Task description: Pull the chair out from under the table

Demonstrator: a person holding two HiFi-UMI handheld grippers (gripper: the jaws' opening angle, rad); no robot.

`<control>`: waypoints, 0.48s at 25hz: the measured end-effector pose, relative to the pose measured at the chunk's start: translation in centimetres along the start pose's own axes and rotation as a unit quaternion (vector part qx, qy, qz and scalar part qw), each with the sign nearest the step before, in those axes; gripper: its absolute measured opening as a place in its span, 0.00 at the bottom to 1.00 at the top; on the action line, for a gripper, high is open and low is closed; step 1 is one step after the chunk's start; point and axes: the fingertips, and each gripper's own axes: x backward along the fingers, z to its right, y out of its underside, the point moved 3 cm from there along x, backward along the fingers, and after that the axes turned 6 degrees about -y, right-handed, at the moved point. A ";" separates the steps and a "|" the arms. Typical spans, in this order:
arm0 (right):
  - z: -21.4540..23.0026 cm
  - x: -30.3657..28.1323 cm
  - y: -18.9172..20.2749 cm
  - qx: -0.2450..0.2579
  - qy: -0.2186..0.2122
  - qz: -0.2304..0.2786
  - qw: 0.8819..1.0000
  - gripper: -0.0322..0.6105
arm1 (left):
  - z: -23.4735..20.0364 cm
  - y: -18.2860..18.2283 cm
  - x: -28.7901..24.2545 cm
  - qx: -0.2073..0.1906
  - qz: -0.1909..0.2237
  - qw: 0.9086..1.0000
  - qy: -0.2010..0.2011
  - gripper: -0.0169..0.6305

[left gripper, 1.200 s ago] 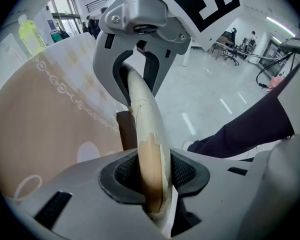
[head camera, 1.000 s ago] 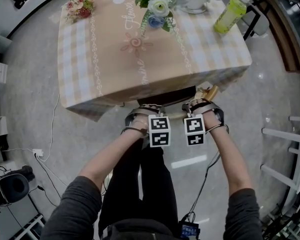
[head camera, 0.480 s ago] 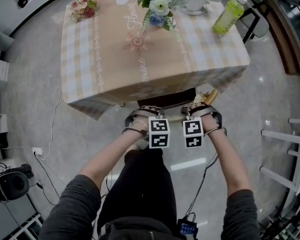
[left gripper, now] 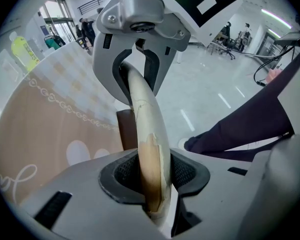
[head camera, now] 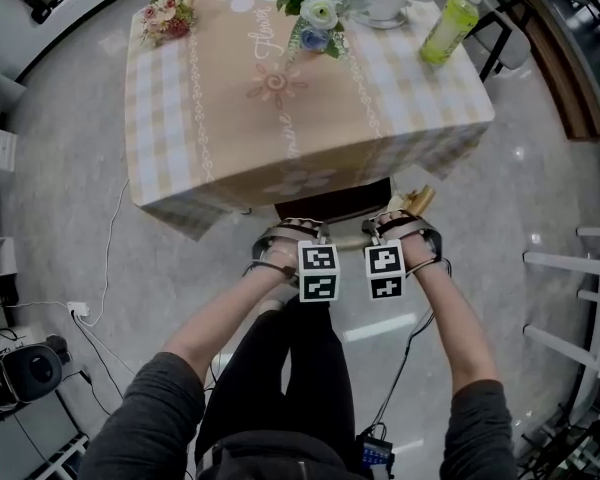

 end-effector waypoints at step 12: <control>-2.4 0.0 -1.4 -0.014 -0.003 -0.008 1.000 0.26 | 2.5 0.0 0.5 -0.013 0.002 1.000 0.005 0.24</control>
